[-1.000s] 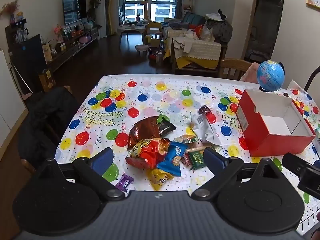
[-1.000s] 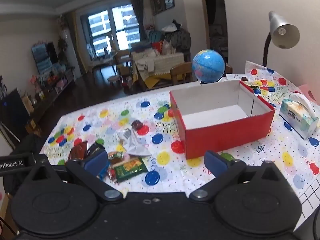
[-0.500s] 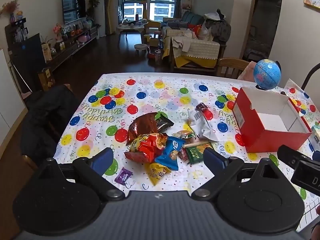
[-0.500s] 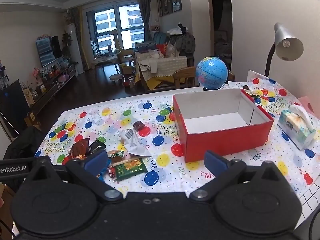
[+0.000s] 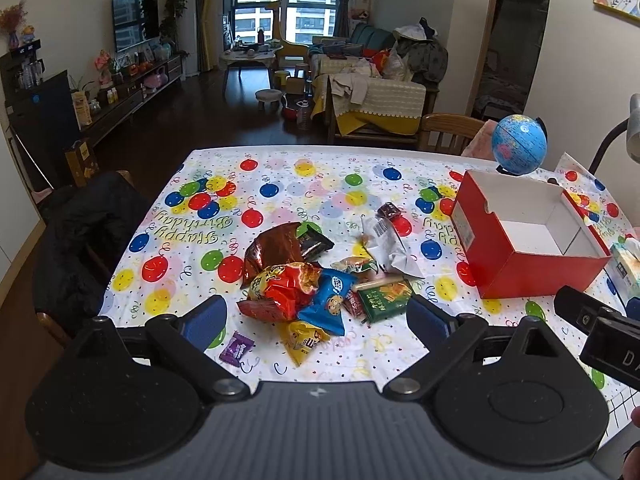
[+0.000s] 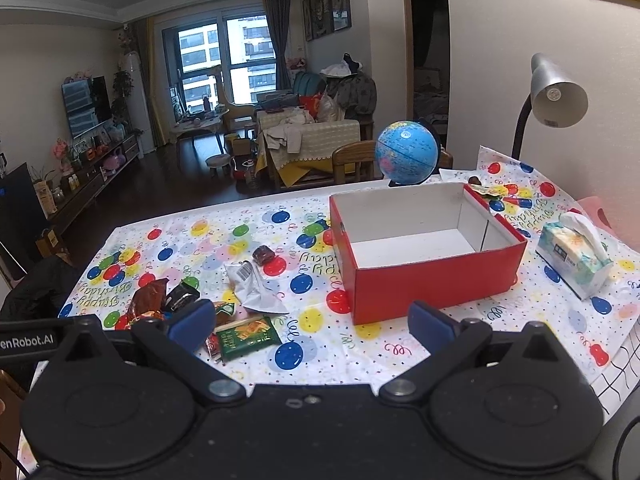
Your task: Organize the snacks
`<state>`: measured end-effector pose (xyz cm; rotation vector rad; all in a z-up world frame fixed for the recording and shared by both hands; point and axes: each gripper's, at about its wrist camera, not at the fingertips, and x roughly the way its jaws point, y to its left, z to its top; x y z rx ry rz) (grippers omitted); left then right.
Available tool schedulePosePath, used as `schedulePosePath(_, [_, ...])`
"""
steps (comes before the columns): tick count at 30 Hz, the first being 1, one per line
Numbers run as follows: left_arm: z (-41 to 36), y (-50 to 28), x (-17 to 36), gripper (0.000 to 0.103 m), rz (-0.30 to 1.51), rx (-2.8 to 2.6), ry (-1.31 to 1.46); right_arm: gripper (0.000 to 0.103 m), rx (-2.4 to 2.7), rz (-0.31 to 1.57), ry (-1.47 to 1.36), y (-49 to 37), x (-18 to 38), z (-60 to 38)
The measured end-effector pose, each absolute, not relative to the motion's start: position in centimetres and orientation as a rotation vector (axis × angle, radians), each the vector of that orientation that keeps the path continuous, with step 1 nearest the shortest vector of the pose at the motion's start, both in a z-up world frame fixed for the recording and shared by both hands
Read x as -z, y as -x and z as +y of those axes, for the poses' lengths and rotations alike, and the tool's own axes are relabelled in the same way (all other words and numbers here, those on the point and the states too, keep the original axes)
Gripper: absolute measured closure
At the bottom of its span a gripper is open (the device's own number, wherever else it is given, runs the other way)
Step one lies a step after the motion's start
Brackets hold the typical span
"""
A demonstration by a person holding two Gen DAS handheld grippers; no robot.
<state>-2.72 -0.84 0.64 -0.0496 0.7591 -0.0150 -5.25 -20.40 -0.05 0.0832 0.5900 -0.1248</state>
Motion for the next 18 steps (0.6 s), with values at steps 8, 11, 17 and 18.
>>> schedulePosePath(8, [-1.0,2.9,-0.8,0.006,0.753,0.040,0.052,0.001,0.138,0.579,-0.085,5.8,-0.1,-20.3])
schedulePosePath(11, [-1.0,2.9,-0.8,0.006,0.752,0.047,0.052,0.001,0.148,0.575,-0.086,6.1,-0.2,-20.4])
schedulePosePath(17, [-1.1,3.0,-0.8,0.006,0.749,0.055,0.052,0.001,0.156,0.568,-0.086,6.4,-0.3,-20.3])
schedulePosePath(18, [-1.0,3.0,-0.8,0.006,0.749,0.054,0.054,0.001,0.156,0.567,-0.087,6.4,-0.3,-20.3])
